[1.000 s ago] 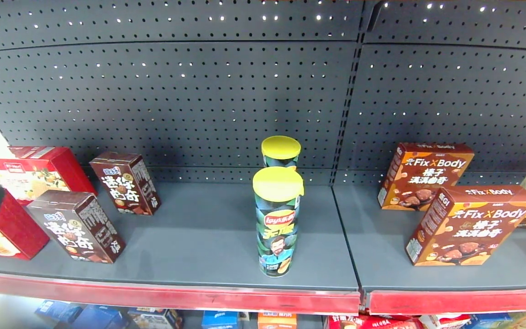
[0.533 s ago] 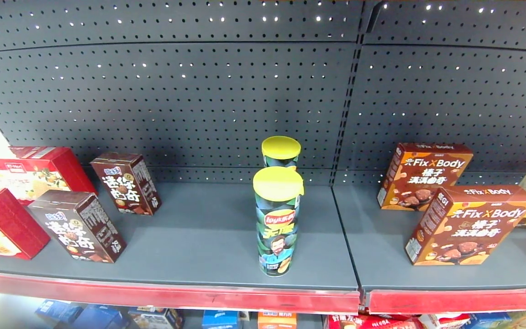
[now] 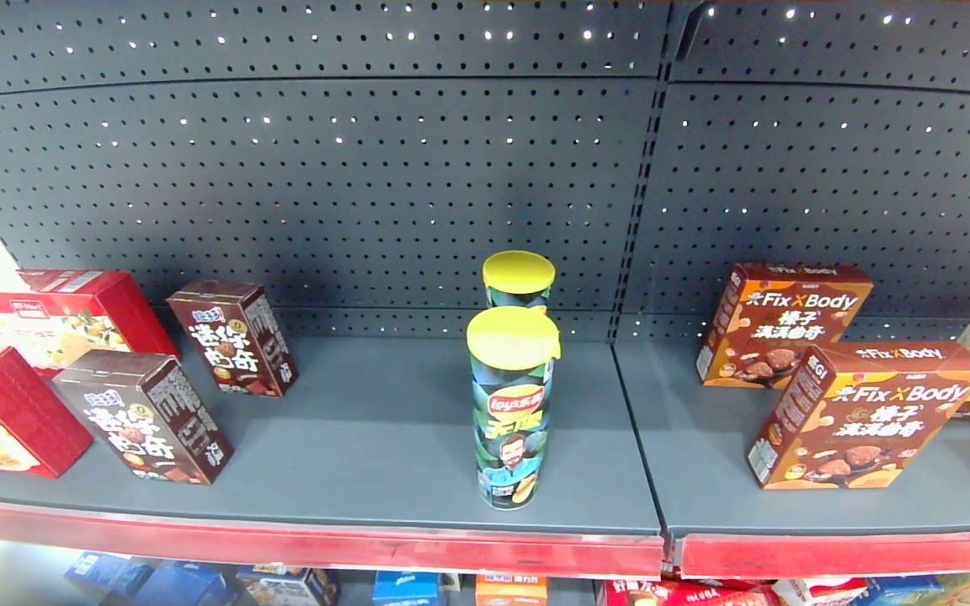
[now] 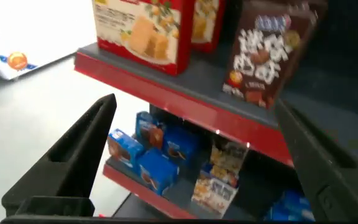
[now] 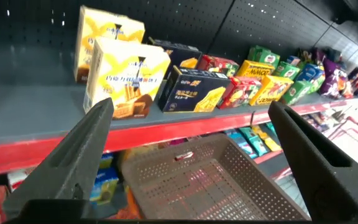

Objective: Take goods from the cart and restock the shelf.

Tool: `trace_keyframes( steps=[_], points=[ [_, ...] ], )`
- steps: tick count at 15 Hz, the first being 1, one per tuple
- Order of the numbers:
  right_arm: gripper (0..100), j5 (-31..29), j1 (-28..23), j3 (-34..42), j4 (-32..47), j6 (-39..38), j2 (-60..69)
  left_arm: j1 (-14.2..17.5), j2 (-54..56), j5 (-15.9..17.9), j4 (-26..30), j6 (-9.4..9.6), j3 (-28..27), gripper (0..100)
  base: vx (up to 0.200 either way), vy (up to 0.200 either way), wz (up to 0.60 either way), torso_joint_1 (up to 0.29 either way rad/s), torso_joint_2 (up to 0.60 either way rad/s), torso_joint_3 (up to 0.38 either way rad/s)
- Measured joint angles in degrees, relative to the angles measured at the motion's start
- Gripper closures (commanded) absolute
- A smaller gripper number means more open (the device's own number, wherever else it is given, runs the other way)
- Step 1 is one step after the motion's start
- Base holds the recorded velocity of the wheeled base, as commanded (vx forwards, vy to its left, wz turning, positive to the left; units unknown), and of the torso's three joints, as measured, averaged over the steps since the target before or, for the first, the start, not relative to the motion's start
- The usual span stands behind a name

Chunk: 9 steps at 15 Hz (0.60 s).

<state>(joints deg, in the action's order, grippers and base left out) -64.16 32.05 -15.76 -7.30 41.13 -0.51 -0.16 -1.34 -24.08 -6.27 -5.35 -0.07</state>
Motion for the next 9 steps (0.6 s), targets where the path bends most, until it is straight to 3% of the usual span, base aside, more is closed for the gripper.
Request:
trace_keyframes(
  steps=[1, 4, 6, 7, 9],
  points=[
    [0, 0.0, 0.1, 0.0, 0.7, 0.0, 0.1, 0.1, 0.5, 3.1, 1.9, 1.45, 0.1, 0, 0.0, 0.0, 0.0, 0.0, 0.0, 0.0],
    [0, 0.1, 1.0, -0.4, 1.0, -0.2, 0.3, 0.2, 1.3, 17.1, 4.0, 4.69, 0.1, 0, 0.0, 0.0, 0.0, 0.0, 0.0, 0.0],
    [0, -0.2, 2.4, -0.5, 0.7, -0.2, 0.4, 0.2, 1.5, 21.6, 6.1, 9.8, 0.1, 0, 0.0, 0.0, 0.0, 0.0, 0.0, 0.0],
    [0, -0.5, 2.8, -0.8, 0.7, -0.2, 0.4, 0.1, 1.6, 23.1, 6.1, 10.72, 0.1, 0, 0.0, 0.0, 0.0, 0.0, 0.0, 0.0],
    [0, -0.8, 3.3, -1.1, 0.7, -0.2, 0.4, 0.1, 1.6, 24.1, 6.2, 8.85, 0.1, 0, 0.0, 0.0, 0.0, 0.0, 0.0, 0.0]
  ],
)
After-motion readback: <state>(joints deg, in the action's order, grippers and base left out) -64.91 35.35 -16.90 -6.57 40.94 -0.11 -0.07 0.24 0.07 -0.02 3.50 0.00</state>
